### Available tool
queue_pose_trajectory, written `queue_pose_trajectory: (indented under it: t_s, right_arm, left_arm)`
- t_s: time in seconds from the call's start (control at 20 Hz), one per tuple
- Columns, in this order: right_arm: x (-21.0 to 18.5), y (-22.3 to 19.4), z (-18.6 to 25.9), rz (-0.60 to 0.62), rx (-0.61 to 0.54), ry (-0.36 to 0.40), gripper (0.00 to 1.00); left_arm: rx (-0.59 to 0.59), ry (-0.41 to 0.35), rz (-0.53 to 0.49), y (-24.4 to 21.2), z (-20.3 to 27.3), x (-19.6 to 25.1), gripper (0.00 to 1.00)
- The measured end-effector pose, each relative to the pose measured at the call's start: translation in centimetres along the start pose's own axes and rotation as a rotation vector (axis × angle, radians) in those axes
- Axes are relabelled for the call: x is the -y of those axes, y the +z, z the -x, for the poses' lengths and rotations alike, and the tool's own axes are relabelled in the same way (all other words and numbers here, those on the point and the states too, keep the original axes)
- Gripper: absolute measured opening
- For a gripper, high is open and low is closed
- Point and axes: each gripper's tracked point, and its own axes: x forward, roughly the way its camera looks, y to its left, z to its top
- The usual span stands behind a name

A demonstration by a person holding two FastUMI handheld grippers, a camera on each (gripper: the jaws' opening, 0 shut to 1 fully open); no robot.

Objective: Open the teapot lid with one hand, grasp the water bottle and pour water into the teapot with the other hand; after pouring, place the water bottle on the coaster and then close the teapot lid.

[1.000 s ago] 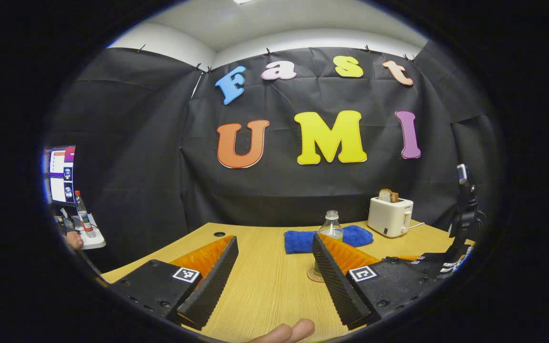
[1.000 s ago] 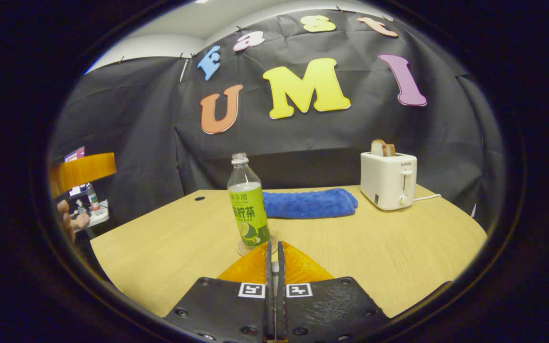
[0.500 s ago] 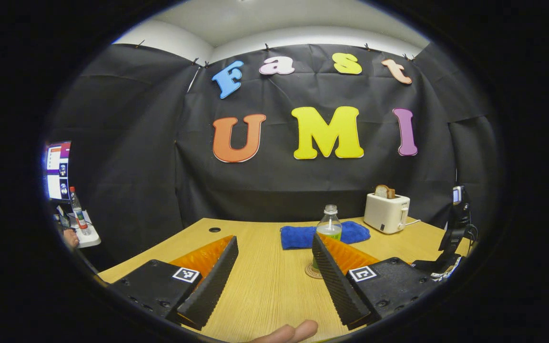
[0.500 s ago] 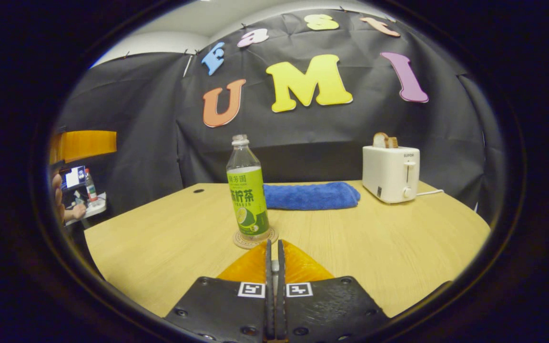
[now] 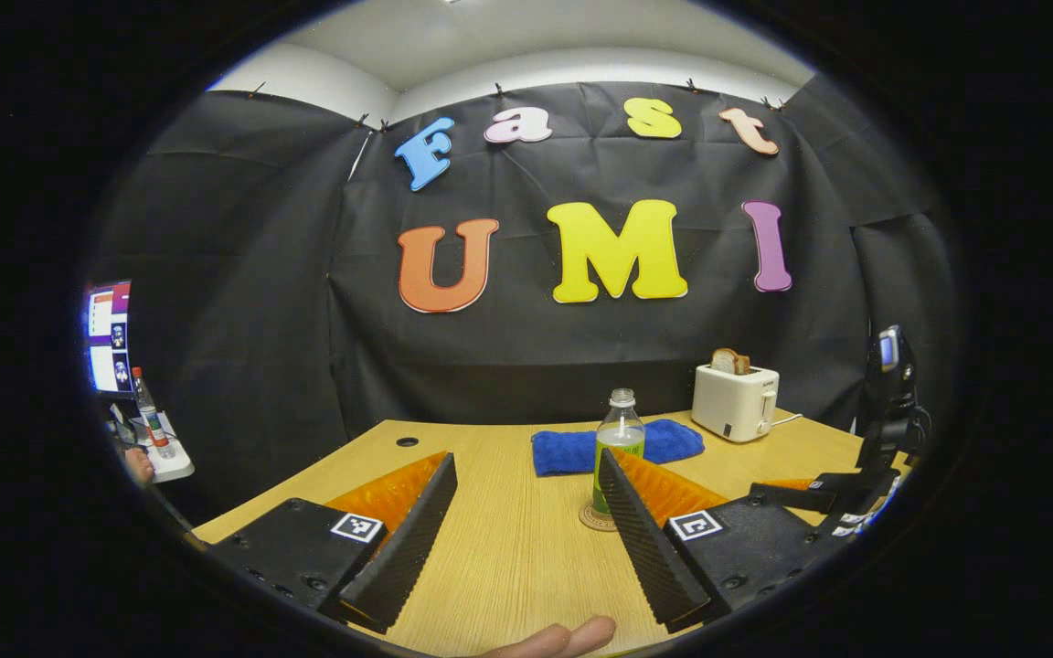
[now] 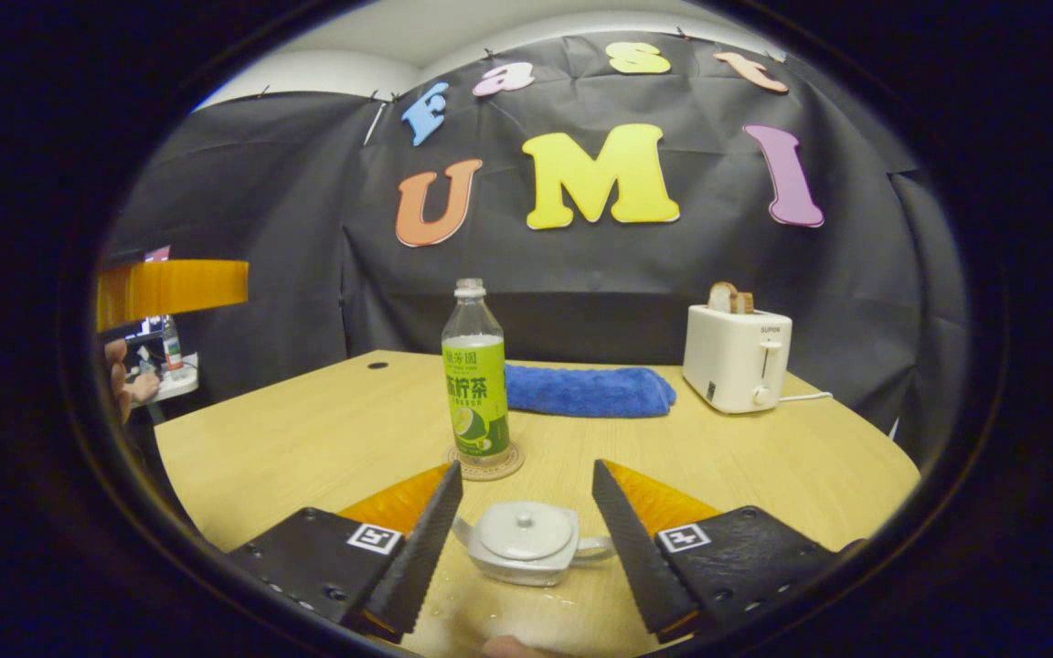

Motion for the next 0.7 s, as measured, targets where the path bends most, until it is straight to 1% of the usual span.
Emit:
queue_pose_trajectory:
  t_s: [0.05,0.1,0.2,0.35,0.4,0.45,0.55,0.7]
  right_arm:
    - [0.0,0.7,0.7,-0.015,0.011,0.012,0.93]
    - [0.0,1.7,1.5,-0.026,0.028,0.022,0.96]
    - [1.0,3.9,3.2,-0.026,0.064,0.008,0.96]
    - [3.0,6.9,6.0,0.012,0.116,-0.035,0.96]
    - [3.8,7.7,6.8,0.031,0.136,-0.057,0.95]
    - [5.0,8.4,7.7,0.043,0.154,-0.089,0.96]
    - [6.5,9.4,9.5,0.060,0.172,-0.130,0.96]
    - [9.0,9.8,11.9,0.089,0.161,-0.156,0.96]
  left_arm:
    - [0.000,0.007,-0.008,0.0,0.0,-0.2,0.98]
    - [-0.002,0.018,-0.020,0.0,0.1,-0.3,0.98]
    - [0.003,0.032,-0.036,0.2,0.4,-0.6,0.98]
    - [0.005,0.033,-0.027,0.5,0.9,-0.3,0.98]
    - [-0.006,0.041,-0.035,0.3,1.0,-0.2,0.98]
    - [-0.020,0.048,-0.050,-0.1,1.1,-0.1,0.98]
    - [-0.049,0.045,-0.064,-0.7,1.3,0.5,0.98]
    - [-0.053,0.050,-0.082,-0.6,1.7,1.3,0.98]
